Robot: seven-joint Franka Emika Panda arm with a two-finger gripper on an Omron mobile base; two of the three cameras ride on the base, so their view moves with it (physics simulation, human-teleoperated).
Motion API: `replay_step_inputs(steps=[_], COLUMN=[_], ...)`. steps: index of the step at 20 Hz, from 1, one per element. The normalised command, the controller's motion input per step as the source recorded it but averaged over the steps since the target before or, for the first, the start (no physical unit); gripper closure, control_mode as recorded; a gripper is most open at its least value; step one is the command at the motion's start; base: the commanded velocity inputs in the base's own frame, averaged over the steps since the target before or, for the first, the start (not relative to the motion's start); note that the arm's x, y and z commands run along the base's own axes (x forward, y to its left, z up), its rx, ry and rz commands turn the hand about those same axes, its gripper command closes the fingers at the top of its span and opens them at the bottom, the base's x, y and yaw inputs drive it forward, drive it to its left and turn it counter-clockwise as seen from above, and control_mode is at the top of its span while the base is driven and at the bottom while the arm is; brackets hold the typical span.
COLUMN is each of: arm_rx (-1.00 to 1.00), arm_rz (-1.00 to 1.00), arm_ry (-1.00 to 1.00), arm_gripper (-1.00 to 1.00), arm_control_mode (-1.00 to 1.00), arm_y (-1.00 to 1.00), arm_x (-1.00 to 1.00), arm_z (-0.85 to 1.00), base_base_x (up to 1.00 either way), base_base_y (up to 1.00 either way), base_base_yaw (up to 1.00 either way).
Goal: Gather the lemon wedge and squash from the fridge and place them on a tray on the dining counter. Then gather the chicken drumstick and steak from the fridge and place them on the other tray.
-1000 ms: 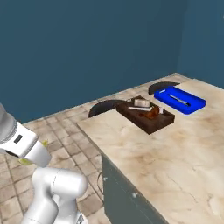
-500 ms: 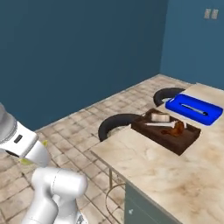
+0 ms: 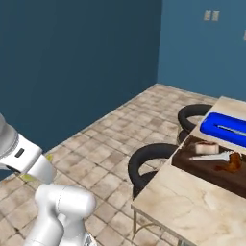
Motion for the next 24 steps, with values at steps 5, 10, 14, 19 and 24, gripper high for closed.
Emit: replay_step_inputs(steps=[5,10,14,19,24], arm_rx=[0.0,0.0,0.0,0.0,0.0], arm_rz=[0.0,0.0,0.0,0.0,0.0], arm_ry=[0.0,0.0,0.0,0.0,0.0], arm_gripper=[1.0,1.0,1.0,1.0,1.0], arm_control_mode=[1.0,1.0,1.0,1.0,1.0], arm_y=[0.0,0.0,0.0,0.0,0.0], arm_x=[0.0,0.0,0.0,0.0,0.0], arm_z=[0.0,0.0,0.0,0.0,0.0], base_base_x=[1.0,0.98,0.86,0.63,0.55], base_base_y=[0.76,0.7,0.66,0.55,0.48], base_base_yaw=[-0.42,-0.48,-0.52,-0.59,-0.61])
